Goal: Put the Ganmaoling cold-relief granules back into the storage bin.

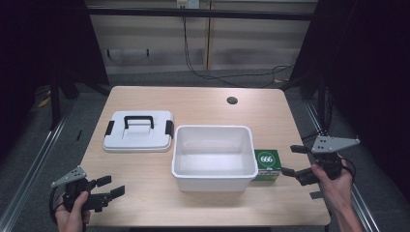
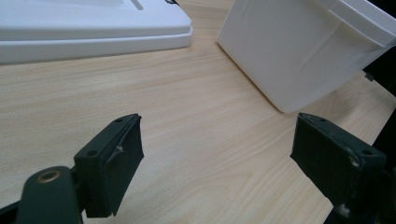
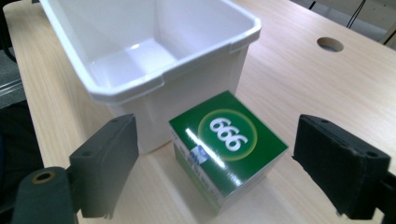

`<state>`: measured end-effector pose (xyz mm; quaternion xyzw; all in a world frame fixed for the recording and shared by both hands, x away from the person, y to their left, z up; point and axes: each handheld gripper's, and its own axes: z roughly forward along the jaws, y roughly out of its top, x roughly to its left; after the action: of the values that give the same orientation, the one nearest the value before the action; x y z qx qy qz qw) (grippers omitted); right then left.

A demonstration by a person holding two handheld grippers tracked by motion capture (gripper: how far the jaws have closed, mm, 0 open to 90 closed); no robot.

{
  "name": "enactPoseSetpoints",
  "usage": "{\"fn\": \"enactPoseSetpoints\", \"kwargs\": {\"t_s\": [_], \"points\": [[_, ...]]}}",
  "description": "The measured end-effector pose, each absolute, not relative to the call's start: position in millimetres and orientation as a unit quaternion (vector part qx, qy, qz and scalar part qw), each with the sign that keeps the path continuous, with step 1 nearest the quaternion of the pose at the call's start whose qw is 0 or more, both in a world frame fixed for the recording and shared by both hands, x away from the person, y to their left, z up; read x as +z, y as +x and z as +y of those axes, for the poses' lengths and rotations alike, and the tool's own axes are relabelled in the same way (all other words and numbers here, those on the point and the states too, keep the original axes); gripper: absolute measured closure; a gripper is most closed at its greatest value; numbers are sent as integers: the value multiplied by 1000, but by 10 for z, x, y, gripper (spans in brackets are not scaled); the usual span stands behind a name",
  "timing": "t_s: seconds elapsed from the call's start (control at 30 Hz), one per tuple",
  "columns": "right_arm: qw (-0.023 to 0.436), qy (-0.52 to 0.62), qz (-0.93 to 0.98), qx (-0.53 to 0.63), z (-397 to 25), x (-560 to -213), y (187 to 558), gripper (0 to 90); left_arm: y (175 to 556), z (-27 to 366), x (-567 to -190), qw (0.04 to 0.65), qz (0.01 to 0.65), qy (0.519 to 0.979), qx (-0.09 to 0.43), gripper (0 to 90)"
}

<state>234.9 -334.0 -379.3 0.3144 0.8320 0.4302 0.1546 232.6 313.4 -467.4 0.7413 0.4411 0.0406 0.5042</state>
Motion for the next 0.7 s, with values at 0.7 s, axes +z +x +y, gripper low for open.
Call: {"fn": "enactPoseSetpoints", "kwargs": {"t_s": [0.7], "points": [[82,269,896,344,-3111,-3475,2782,168,2327,3135,-4676,504,443,740,41,163]]}}
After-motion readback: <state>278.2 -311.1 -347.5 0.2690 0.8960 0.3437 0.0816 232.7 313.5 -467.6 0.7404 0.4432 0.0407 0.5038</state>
